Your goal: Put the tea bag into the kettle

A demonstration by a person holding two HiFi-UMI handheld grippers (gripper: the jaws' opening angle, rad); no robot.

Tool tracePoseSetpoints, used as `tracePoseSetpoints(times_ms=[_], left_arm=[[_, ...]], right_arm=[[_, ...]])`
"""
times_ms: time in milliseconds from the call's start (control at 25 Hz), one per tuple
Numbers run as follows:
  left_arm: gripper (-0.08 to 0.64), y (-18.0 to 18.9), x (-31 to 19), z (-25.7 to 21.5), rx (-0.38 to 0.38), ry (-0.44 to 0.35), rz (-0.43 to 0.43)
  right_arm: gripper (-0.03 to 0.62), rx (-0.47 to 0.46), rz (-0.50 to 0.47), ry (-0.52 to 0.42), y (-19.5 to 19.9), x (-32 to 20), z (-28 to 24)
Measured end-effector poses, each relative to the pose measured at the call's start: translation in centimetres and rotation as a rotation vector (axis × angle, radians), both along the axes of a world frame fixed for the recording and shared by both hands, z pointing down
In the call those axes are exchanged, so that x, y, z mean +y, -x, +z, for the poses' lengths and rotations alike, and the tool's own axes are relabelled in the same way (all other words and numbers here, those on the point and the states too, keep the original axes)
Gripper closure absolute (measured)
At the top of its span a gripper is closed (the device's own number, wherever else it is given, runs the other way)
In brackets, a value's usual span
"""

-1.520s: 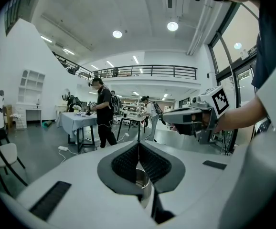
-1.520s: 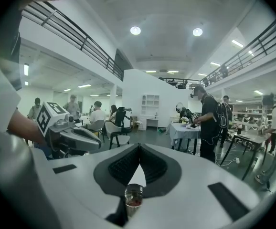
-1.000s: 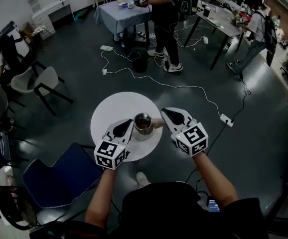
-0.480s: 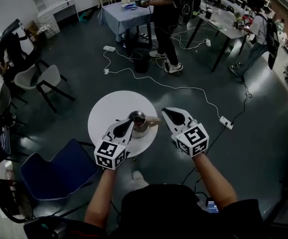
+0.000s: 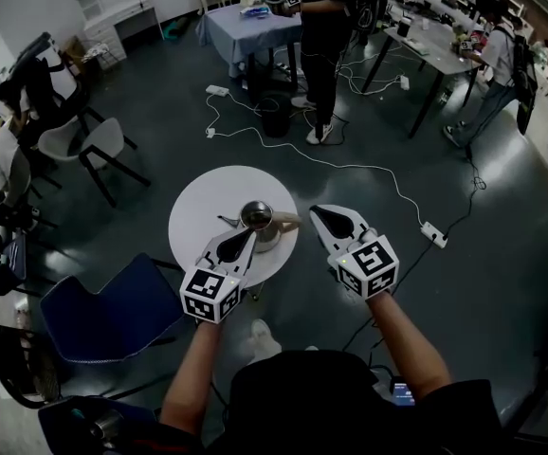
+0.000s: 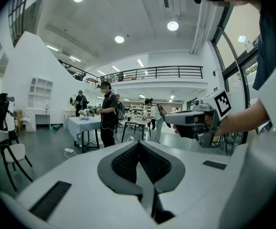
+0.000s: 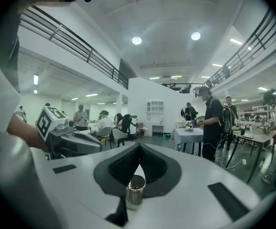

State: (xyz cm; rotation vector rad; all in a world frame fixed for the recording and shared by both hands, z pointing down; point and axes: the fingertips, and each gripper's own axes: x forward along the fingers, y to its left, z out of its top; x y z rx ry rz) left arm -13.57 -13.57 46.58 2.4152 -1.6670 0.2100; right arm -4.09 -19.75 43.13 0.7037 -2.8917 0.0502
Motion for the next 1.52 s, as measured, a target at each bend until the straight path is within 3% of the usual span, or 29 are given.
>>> tracePoseSetpoints(times_ms=[320,920,1520], left_arm=[[0.544,-3.6,3.4,-1.0,-0.012,-0.039,-0.004],[0.544,-8.7,8.7,-1.5,-0.018,-0.038,-0.007],[0.543,-12.8,10.6,-1.0,-0.013,-0.027,-0.021]], right_arm=[[0.575,-0.027,-0.006,-0.013,-3.6,2.7,-0.8],[0.575,-0.055,-0.036,-0.014,-8.4,8.1,-0.8],[0.575,-0.062,-0.052,-0.005,-12.3,9.9,0.0]])
